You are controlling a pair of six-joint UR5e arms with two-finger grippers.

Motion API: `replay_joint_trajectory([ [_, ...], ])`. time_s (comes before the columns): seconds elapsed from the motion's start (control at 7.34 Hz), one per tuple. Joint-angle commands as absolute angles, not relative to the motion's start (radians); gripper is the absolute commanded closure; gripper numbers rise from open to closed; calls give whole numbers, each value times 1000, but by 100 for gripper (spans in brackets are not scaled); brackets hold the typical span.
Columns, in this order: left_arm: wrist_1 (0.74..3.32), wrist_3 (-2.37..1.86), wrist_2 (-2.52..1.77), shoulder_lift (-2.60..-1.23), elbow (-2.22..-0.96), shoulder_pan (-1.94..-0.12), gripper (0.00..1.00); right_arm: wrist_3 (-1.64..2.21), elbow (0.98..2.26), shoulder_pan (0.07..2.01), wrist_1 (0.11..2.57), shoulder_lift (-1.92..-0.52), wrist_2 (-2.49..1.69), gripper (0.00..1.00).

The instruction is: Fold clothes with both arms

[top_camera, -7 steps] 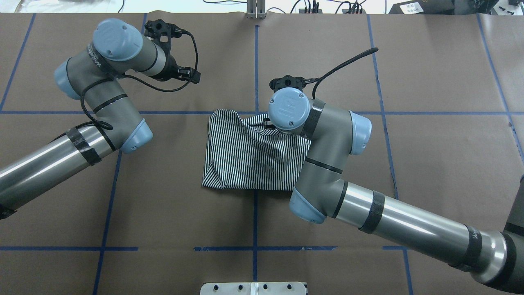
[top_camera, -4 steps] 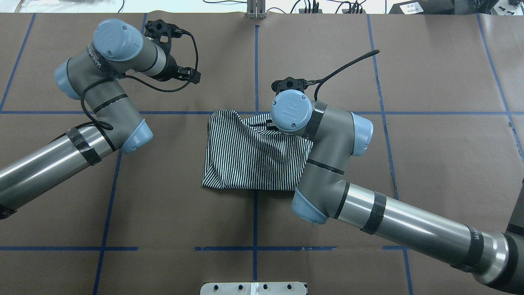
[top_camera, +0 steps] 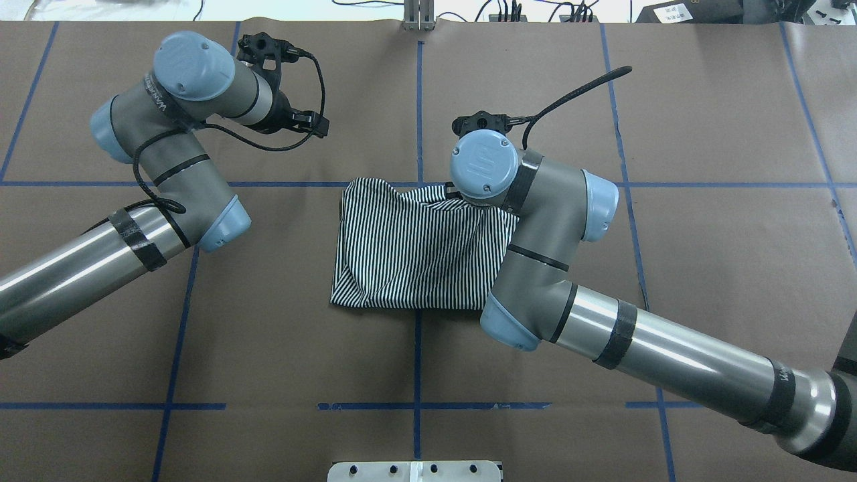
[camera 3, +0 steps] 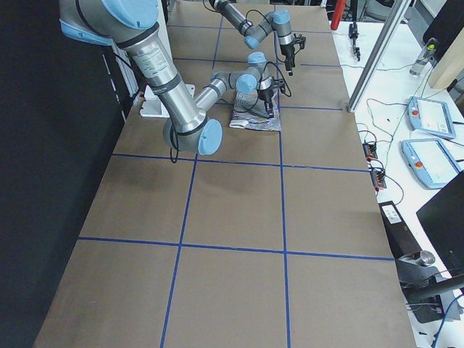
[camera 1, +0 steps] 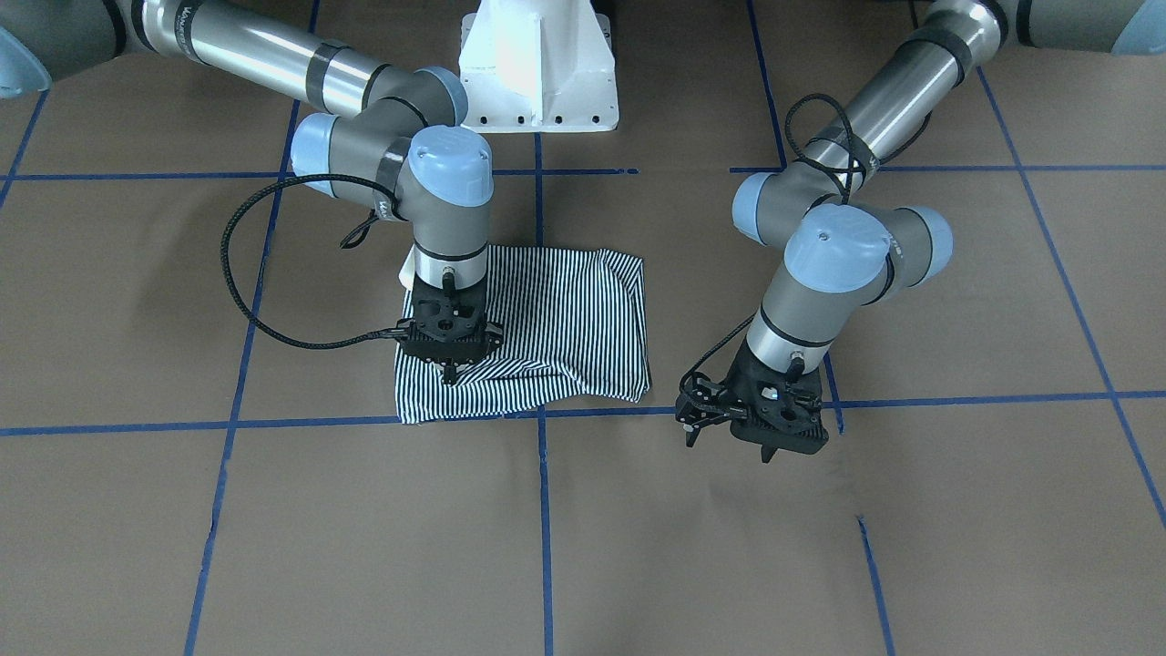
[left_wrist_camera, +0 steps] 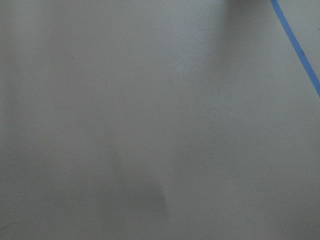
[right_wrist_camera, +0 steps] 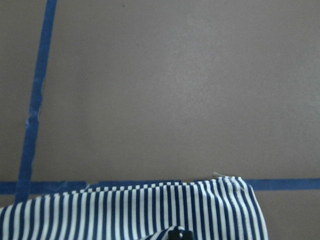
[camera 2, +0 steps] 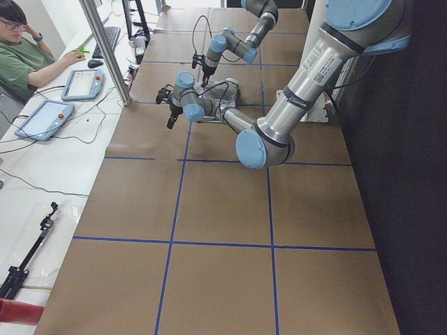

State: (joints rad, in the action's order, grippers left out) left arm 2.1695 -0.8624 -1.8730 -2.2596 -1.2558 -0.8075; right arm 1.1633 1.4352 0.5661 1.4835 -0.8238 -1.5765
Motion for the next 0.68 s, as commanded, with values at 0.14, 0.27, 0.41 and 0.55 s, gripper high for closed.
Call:
replay_joint_trajectory([
  [0.14, 2171, -864, -1873, -2260, -1256, -805, 0, 1160, 1410, 589, 1480, -827, -1575, 100],
  [0.27, 2171, -864, -1873, -2260, -1256, -805, 0, 1160, 1405, 586, 1480, -824, -1574, 1],
  [0.41, 2168, -864, -1873, -2260, -1259, -807, 0, 1158, 1405, 591, 1480, -819, -1578, 0],
  [0.55, 2158, -865, -1875, -2261, -1285, -805, 0, 1128, 1408, 626, 1480, -813, -1619, 0],
])
